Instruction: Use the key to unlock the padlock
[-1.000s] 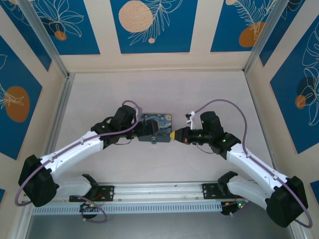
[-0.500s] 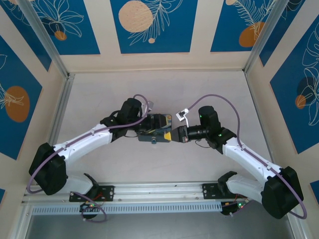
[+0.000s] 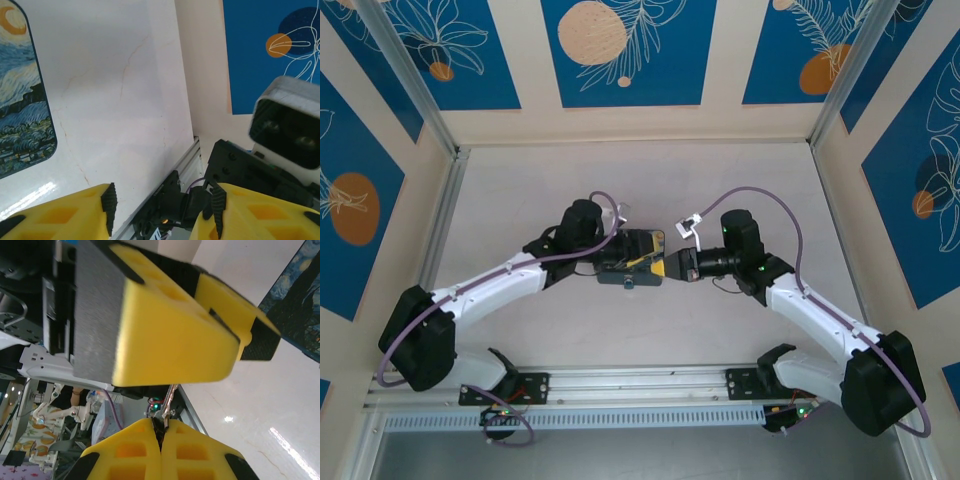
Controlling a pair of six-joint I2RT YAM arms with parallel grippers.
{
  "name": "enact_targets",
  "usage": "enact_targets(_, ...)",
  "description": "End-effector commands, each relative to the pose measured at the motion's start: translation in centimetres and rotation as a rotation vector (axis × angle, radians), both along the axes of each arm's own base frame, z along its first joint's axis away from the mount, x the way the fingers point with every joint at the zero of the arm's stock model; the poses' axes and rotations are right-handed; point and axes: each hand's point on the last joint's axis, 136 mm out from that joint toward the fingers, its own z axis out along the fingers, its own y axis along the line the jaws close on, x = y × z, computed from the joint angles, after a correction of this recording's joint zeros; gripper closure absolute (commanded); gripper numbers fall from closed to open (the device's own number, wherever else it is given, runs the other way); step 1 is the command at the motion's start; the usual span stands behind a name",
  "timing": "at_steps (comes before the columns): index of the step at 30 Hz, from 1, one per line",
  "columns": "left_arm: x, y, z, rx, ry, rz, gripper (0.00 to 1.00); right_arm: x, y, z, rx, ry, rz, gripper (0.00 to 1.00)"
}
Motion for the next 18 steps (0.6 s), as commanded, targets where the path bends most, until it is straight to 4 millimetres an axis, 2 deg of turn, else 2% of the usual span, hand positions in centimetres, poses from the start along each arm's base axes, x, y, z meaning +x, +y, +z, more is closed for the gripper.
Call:
enact_targets(1, 0.0, 0.0, 1.3, -0.062, -0.014, -0.011, 0.52, 0.8, 0.0, 0.7, 0.014, -0.023, -0.016, 1.0)
enact_targets(18, -0.1, -0.5, 2.3, -0.127, -0.01, -0.011, 0.67, 2.1, 0.0, 0.2, 0.011, -0.011, -0.049, 1.0)
